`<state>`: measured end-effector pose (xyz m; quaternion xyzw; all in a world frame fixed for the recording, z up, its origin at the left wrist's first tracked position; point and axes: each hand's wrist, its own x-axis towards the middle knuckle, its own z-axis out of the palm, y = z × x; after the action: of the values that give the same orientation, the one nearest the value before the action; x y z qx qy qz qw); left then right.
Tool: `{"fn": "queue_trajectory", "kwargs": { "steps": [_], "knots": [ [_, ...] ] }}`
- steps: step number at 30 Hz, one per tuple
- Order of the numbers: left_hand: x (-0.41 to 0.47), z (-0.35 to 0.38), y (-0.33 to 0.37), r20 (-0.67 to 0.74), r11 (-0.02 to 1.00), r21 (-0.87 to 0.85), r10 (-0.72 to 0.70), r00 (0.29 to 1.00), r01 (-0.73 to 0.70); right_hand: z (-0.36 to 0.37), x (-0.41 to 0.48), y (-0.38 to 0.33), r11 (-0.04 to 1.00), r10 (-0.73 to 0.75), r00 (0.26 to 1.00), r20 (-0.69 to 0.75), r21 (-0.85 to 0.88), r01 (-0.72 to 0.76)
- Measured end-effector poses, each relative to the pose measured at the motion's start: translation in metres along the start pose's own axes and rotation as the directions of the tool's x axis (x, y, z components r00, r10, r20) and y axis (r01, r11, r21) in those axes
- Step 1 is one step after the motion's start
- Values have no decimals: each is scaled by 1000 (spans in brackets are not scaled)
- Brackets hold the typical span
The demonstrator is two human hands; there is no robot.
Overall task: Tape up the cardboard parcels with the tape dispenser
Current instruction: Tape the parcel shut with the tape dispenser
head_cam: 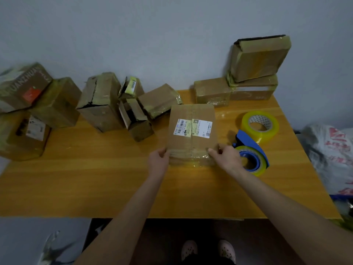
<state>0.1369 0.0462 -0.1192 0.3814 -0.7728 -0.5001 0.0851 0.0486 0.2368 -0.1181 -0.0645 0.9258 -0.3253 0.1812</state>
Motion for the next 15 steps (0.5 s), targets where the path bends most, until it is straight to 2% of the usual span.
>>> {"fn": "queue_trajectory", "kwargs": {
  "steps": [3,8,11,15],
  "knots": [
    [0,-7,-7,76,998,-56,-3,997,7,-3,-2,7,988,-16,999,36,153,11],
    [3,-13,-12,128,996,26,84,988,-88,-1,-3,11,998,-24,1000,10,51,23],
    [6,-15,-15,152,986,89,123,981,-138,7,-4,13,994,3,1000,-30,105,1],
    [8,-17,-21,109,929,245,259,960,-278,16,-6,16,989,18,995,-102,145,-3]
  ]
}}
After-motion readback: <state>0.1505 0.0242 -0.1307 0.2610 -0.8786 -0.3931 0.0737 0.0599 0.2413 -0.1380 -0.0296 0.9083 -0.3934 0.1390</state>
